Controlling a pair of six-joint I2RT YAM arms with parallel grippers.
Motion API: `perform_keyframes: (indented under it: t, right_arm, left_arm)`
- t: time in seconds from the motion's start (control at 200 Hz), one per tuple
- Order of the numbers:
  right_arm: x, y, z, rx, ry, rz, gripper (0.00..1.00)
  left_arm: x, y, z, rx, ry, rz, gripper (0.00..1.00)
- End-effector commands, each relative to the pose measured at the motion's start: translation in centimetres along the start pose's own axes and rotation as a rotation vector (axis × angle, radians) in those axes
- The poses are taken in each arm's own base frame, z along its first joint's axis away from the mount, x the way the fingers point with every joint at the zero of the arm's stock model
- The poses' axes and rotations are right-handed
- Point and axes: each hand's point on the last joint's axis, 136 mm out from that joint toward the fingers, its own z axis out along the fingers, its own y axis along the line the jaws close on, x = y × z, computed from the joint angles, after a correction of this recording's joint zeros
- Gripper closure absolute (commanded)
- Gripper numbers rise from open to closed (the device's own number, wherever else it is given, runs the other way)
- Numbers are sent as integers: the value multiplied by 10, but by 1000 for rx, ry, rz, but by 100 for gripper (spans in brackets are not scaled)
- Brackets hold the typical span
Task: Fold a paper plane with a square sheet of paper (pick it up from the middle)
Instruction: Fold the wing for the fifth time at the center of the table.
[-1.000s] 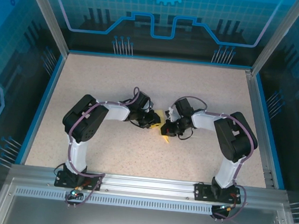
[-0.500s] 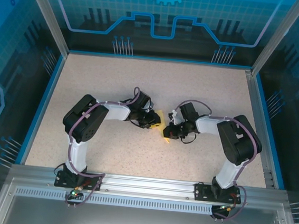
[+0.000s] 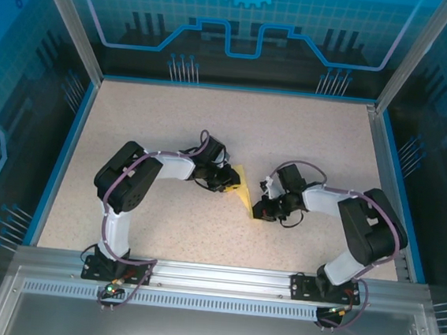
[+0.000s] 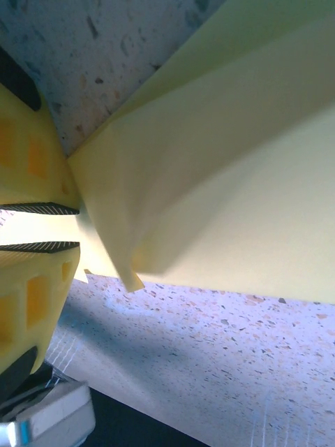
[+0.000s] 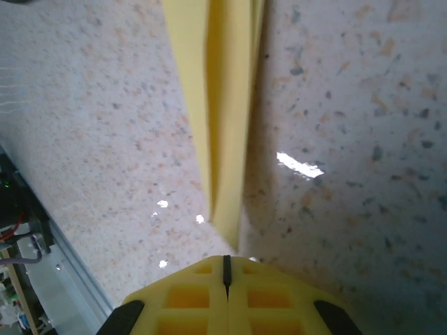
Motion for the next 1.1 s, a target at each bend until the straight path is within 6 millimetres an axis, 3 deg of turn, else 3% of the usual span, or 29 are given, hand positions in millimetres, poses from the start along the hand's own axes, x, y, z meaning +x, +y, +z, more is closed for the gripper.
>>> perform_keyframes:
  t: [0.0,0.235,0.4,0.605,0.825,1.095]
  right_arm:
    - [-22,22,-20,-37,-97,-38,97]
    - [-59,35,-9,-55,-140,-51,96]
    - [-67,42,10,-77,-85,-65,96]
    - [-54,15,32,-31,-14,-10,98]
    - [-33,-19,39,41,32,62,99]
    - [-19,-31,39,54,57,92,99]
  left_arm:
    - [5,45,8,-151,11,-62,77]
    - [5,44,9,-144,14,-56,77]
    - [5,43,9,-140,18,-55,77]
    - [4,37,8,-128,14,-47,77]
    - [-3,21,2,-98,-5,-17,77]
    - [-17,4,-5,-58,-36,39,76]
